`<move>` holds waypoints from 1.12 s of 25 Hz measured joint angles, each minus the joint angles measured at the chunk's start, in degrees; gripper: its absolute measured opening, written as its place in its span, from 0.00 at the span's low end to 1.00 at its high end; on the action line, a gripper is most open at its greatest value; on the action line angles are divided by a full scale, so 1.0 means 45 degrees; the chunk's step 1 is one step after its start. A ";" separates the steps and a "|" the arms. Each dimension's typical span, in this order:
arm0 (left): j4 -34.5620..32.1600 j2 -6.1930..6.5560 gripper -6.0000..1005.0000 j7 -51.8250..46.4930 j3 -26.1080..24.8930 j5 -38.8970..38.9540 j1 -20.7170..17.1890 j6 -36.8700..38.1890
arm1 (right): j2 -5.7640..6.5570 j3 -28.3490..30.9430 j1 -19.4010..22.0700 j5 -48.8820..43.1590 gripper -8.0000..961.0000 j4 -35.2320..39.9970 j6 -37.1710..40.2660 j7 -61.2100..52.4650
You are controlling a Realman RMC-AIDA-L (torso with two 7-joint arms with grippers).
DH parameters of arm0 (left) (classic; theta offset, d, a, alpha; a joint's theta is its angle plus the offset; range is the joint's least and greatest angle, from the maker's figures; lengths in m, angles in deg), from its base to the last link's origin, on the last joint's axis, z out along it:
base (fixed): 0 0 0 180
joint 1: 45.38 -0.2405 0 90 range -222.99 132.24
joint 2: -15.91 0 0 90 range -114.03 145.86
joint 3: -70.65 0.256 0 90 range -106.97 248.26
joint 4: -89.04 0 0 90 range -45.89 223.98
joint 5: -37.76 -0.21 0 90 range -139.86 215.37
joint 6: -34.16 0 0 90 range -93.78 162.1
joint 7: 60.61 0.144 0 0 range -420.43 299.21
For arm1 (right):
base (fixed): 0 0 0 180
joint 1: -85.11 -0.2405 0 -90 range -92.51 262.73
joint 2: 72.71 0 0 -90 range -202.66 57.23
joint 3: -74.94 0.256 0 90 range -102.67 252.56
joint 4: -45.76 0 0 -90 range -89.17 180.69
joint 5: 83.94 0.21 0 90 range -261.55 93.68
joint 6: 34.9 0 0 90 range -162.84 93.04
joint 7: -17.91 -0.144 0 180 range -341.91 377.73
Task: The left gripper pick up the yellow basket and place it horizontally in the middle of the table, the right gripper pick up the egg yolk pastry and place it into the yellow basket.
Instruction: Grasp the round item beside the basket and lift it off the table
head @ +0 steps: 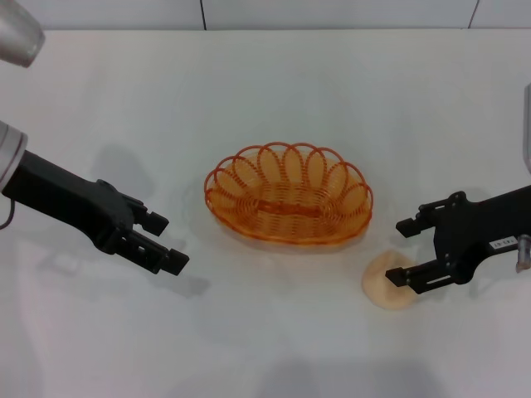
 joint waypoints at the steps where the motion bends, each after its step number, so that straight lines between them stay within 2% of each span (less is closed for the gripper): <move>1: 0.0000 0.0000 0.89 0.0001 -0.0004 0.0001 -0.0011 -0.0003 | 0.0000 -0.0002 0.0000 -0.0004 0.79 -0.0060 -0.0012 0.0010; 5: 0.0018 -0.0009 0.89 0.0018 -0.0040 0.0010 -0.0026 -0.0030 | 0.0000 -0.0161 -0.0003 -0.0008 0.79 -0.0344 -0.0153 0.0042; 10: 0.0032 -0.0025 0.89 0.0022 -0.0050 0.0015 -0.0041 -0.0037 | 0.0000 -0.0355 -0.0003 -0.0072 0.62 -0.0452 -0.0350 0.0051; 16: 0.0053 -0.0039 0.89 0.0027 -0.0044 0.0018 -0.0039 -0.0036 | 0.0000 -0.0482 -0.0003 -0.0169 0.58 -0.0461 -0.0519 0.0016; 21: 0.0060 -0.0068 0.89 0.0027 -0.0044 0.0017 -0.0035 -0.0031 | 0.0000 -0.0486 -0.0003 -0.0182 0.39 -0.0464 -0.0623 -0.0036; 28: 0.0060 -0.0091 0.89 0.0026 -0.0053 0.0016 -0.0018 -0.0032 | -0.0001 -0.0450 -0.0002 -0.0186 0.31 -0.0463 -0.0671 -0.0154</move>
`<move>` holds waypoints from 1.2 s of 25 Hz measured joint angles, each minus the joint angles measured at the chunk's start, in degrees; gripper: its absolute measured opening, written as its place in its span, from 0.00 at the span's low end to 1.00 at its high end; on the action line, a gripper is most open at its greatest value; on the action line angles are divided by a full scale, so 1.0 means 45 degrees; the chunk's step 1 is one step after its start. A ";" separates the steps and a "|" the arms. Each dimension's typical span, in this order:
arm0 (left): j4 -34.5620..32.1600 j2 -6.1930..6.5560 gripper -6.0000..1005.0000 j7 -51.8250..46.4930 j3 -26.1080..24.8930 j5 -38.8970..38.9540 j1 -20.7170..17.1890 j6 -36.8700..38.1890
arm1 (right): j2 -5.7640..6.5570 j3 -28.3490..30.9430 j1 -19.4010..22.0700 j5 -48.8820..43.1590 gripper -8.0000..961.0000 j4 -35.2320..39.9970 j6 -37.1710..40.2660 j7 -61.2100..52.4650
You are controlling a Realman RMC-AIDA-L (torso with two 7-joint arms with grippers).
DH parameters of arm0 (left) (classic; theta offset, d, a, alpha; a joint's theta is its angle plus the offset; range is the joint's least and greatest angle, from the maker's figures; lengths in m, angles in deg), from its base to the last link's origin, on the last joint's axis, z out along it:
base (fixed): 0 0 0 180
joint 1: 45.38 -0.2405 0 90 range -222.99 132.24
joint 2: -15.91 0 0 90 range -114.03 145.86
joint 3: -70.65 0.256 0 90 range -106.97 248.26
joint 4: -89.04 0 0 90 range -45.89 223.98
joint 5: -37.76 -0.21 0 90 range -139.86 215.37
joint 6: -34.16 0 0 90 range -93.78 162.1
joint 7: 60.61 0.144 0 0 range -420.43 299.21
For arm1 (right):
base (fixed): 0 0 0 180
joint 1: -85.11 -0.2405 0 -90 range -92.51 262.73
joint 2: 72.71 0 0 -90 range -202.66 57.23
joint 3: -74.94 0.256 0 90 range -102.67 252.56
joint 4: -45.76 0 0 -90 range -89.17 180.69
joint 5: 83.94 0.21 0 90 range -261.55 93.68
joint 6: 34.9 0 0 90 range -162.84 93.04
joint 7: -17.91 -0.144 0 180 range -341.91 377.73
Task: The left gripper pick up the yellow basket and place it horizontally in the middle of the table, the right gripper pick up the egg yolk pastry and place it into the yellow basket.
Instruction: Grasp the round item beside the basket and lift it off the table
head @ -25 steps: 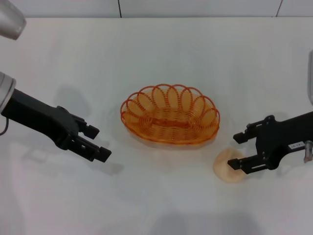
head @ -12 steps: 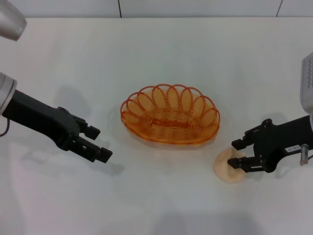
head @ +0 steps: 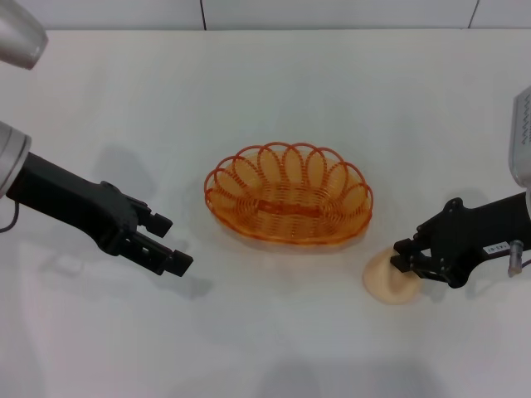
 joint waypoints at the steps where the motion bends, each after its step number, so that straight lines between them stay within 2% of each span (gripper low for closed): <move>1: 0.0000 -0.0002 0.89 0.0000 0.0000 0.0000 0.0002 -0.0003 | 0.0001 0.0000 0.0000 0.0000 0.30 0.0000 0.0001 -0.0002; 4: 0.0000 -0.0004 0.89 0.0000 -0.0001 0.0000 0.0003 -0.0028 | 0.0000 -0.0023 0.0000 0.0001 0.27 0.0000 0.0039 -0.0006; 6: 0.0000 -0.0004 0.89 0.0000 -0.0001 0.0000 0.0002 -0.0052 | 0.0001 -0.0032 0.0000 0.0000 0.16 -0.0009 0.0067 -0.0008; 12: 0.0000 -0.0010 0.89 0.0000 -0.0032 0.0004 0.0002 -0.0096 | 0.0000 -0.0053 0.0000 0.0002 0.15 -0.0022 0.0111 -0.0097; 17: -0.0011 -0.0024 0.89 0.0000 -0.0046 0.0010 0.0002 -0.0116 | 0.0000 -0.0056 0.0000 0.0003 0.04 -0.0022 0.0122 -0.0218; 30: 0.0013 -0.0057 0.89 0.0000 -0.0078 0.0041 -0.0018 -0.0245 | 0.0001 -0.0055 0.0009 0.0022 0.02 0.0076 0.0153 -0.0224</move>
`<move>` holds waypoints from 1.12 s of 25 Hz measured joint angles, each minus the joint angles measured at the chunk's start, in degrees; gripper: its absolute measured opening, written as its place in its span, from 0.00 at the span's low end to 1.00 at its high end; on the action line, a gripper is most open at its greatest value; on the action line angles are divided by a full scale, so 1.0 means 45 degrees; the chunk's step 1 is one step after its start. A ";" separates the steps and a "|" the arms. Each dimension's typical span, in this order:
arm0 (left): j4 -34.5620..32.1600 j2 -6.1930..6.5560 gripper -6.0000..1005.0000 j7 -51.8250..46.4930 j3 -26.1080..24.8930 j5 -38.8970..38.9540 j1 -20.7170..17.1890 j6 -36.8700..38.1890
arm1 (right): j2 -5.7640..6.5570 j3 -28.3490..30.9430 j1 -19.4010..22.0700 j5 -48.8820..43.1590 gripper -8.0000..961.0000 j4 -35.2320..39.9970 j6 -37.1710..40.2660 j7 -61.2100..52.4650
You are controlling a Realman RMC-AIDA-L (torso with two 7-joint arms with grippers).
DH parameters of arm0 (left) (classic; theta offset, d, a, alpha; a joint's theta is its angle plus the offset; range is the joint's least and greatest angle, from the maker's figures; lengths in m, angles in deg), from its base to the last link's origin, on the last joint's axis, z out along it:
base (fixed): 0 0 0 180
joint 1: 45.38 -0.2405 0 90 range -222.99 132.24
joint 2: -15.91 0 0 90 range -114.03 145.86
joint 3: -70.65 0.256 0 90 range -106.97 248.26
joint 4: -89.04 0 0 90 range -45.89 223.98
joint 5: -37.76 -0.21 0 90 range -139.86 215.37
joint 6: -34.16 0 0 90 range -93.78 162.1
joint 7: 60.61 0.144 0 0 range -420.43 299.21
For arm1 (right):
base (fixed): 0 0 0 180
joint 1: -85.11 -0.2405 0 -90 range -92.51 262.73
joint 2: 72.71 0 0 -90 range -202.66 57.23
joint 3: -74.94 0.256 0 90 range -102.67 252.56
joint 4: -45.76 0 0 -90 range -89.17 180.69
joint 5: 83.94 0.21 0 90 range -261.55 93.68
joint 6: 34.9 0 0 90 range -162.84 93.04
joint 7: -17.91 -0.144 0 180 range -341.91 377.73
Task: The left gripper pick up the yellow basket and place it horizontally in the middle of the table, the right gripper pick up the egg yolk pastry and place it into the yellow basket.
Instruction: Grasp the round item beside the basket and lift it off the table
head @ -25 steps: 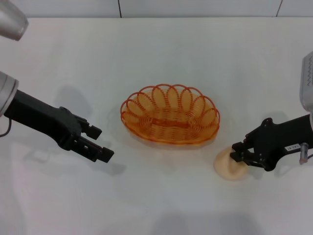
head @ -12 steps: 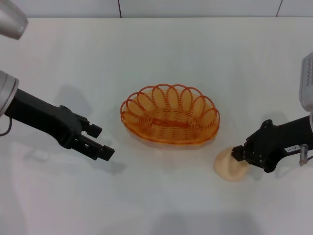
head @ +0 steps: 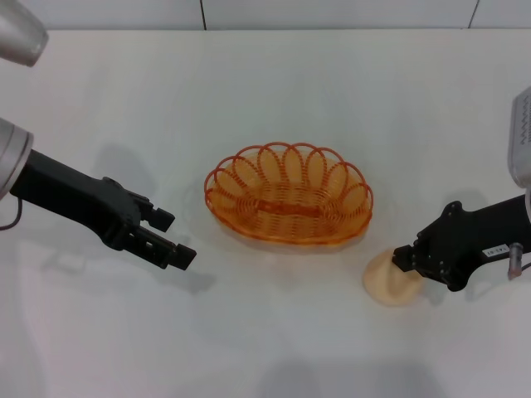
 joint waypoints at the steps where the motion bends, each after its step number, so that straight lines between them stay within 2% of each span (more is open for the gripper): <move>1: 0.0005 -0.0002 0.89 0.0000 -0.0002 0.0000 0.0000 -0.0002 | 0.0000 0.0003 0.0012 0.0011 0.02 0.0046 0.0003 0.0000; 14: 0.0008 -0.0006 0.89 0.0000 -0.0002 0.0000 -0.0006 -0.0034 | 0.0017 0.0133 0.0126 0.0021 0.02 0.1013 0.0218 -0.0530; 28: 0.0005 0.0004 0.89 0.0033 -0.0001 -0.0062 -0.0019 -0.0098 | 0.0017 0.1032 0.0016 -0.0363 0.03 0.2775 0.1108 -0.1582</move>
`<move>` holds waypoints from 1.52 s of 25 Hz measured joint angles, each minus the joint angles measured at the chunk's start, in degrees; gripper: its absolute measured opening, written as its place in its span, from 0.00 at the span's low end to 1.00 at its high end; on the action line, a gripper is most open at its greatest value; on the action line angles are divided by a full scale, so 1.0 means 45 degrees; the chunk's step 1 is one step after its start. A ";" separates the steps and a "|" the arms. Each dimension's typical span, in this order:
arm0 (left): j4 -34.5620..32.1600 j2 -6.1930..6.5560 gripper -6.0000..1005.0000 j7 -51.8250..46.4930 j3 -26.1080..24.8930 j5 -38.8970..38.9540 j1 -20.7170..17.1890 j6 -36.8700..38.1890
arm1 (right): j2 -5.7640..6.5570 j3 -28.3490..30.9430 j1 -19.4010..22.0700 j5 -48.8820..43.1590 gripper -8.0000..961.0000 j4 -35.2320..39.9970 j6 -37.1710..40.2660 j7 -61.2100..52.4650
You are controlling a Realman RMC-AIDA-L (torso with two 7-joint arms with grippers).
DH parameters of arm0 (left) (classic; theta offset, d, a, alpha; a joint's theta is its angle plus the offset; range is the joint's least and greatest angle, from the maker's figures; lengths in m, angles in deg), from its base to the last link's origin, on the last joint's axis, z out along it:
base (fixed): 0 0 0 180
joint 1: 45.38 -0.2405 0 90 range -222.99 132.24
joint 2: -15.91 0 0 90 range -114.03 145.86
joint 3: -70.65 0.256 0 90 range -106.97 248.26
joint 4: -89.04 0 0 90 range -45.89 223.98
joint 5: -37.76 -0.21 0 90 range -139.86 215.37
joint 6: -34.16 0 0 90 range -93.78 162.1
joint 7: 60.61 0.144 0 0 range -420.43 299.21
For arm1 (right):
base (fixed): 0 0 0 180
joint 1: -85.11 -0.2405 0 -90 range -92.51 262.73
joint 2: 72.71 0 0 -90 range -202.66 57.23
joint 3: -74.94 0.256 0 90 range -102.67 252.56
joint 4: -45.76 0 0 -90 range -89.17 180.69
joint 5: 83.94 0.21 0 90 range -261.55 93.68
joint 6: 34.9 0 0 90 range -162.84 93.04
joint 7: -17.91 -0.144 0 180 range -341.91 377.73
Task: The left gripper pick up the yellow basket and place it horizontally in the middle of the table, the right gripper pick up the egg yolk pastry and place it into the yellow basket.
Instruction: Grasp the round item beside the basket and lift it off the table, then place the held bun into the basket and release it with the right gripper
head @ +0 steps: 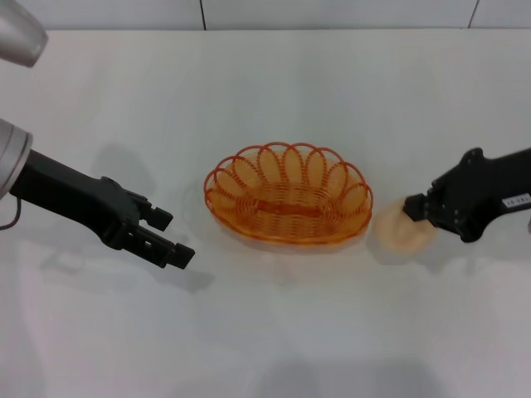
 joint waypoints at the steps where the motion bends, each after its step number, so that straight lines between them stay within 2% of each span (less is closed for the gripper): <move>1: 0.0001 -0.0001 0.89 0.0001 0.0001 -0.0005 0.0000 -0.0013 | -0.0001 0.0003 -0.0089 -0.0002 0.03 0.0098 0.0016 -0.0085; 10: 0.0000 -0.0010 0.89 0.0007 0.0030 -0.0026 -0.0001 -0.0147 | -0.0073 -0.0368 -0.1456 0.0135 0.04 -0.0072 -0.0151 -0.0399; 23: 0.0000 -0.0029 0.89 0.0033 0.0058 -0.0036 0.0030 -0.0290 | -0.0135 -0.1755 -0.3032 0.0680 0.05 -0.1645 -0.2201 -0.0403; 38: 0.0000 -0.0029 0.89 0.0123 0.0079 -0.0078 0.0111 -0.0356 | -0.0153 -0.2341 -0.3344 0.0848 0.06 -0.2435 -0.3516 -0.0309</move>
